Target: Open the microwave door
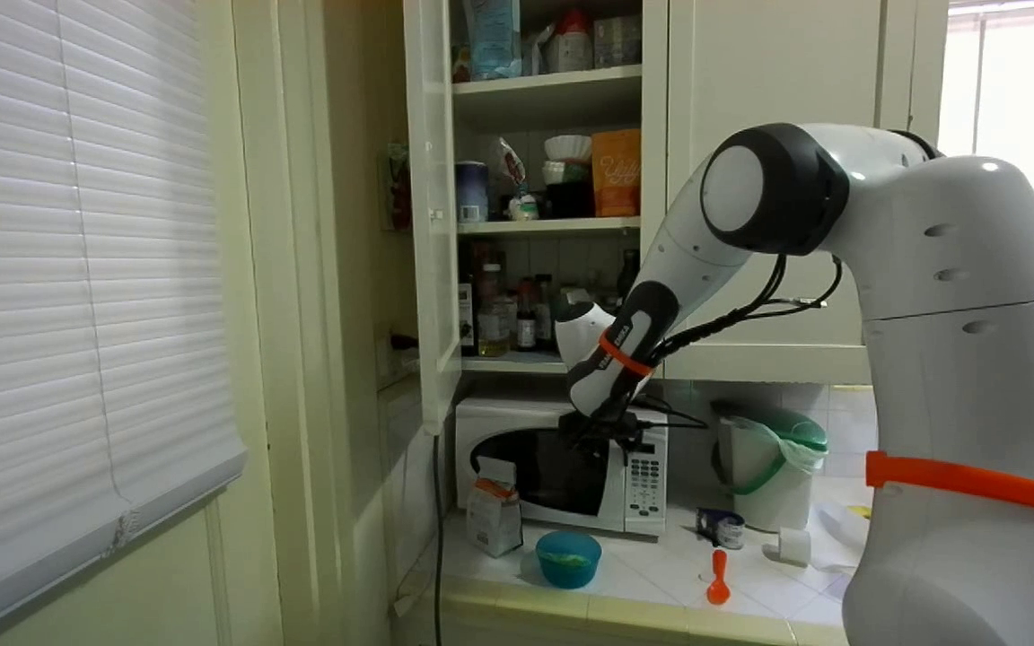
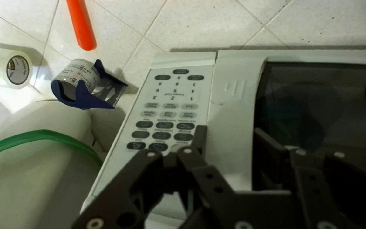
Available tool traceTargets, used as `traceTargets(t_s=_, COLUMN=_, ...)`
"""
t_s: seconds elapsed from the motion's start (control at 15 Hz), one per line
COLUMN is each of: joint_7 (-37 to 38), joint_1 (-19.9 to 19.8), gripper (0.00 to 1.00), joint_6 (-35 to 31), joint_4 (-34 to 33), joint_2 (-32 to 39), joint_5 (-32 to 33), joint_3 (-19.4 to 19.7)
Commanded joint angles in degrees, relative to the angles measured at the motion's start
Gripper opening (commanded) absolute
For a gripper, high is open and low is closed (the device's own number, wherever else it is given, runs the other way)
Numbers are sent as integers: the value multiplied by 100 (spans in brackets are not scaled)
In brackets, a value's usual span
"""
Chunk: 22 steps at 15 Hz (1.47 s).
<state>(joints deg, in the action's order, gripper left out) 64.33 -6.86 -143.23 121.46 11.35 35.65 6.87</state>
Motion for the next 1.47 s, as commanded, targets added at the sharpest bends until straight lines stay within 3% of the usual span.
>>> traceTargets(t_s=0.0, joint_7=-509, joint_1=252, gripper=15, joint_6=243, joint_4=455, joint_2=-64, joint_5=-919, joint_3=-154)
traceTargets(t_s=0.33, joint_7=-1159, joint_1=255, gripper=15, joint_6=309, joint_4=450, joint_2=-131, joint_5=-1535, joint_3=-106)
traceTargets(t_s=0.53, joint_7=-1480, joint_1=336, gripper=15, joint_6=819, joint_4=480, joint_2=-226, joint_5=-2085, joint_3=-213)
traceTargets(t_s=0.73, joint_7=-1406, joint_1=380, gripper=15, joint_6=1229, joint_4=428, joint_2=-263, joint_5=-2671, joint_3=-267)
traceTargets(t_s=0.93, joint_7=-1394, joint_1=379, gripper=15, joint_6=1353, joint_4=398, joint_2=-283, joint_5=-2815, joint_3=-261)
traceTargets(t_s=1.0, joint_7=-1366, joint_1=381, gripper=65, joint_6=1327, joint_4=406, joint_2=-291, joint_5=-2805, joint_3=-258)
traceTargets(t_s=1.07, joint_7=-1272, joint_1=395, gripper=66, joint_6=1240, joint_4=439, joint_2=-310, joint_5=-2694, joint_3=-245)
traceTargets(t_s=1.4, joint_7=-1357, joint_1=570, gripper=99, joint_6=1490, joint_4=604, joint_2=-247, joint_5=-2813, joint_3=-354)
